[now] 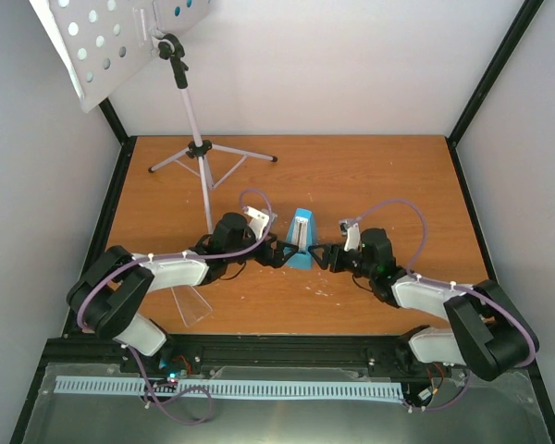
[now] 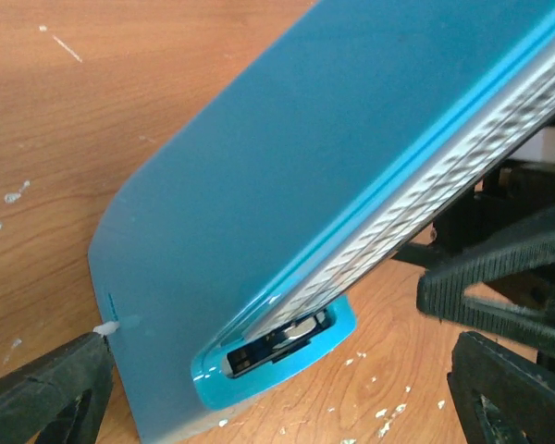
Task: Pack up the instrument practice props
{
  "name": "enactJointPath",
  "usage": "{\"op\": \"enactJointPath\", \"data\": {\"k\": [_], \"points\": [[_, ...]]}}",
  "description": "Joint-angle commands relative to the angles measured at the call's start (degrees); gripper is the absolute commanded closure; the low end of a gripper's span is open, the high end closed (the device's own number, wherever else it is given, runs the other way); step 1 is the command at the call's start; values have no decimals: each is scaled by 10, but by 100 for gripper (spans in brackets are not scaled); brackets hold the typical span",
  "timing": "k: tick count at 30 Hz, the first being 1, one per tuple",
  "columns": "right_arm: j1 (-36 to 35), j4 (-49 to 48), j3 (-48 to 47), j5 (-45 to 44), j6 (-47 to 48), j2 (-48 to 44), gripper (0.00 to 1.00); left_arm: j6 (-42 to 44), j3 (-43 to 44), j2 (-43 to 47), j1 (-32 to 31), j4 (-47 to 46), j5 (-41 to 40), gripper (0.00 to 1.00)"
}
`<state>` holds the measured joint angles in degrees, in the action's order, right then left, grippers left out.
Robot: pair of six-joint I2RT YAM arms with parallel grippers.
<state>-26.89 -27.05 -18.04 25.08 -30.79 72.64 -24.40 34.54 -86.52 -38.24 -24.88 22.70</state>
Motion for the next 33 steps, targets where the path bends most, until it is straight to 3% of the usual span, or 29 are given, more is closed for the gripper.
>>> {"op": "enactJointPath", "data": {"k": [1, 6, 22, 28, 33], "points": [[-4, -48, -26, -6, 9, 27, 36, 28, 19, -25, 4, -12, 18, 1], [-5, -72, -35, 3, 13, 54, 43, 31, 20, -34, 4, -14, 13, 1], [-7, -70, -37, -15, 31, 85, 41, 48, 29, -80, 3, -53, 102, 1], [-7, -21, -4, -117, 43, 15, 42, 67, 31, -90, -7, -55, 146, 1], [-7, 76, 9, -179, 73, -80, 34, 53, 32, -93, -12, -71, 163, 0]]}}
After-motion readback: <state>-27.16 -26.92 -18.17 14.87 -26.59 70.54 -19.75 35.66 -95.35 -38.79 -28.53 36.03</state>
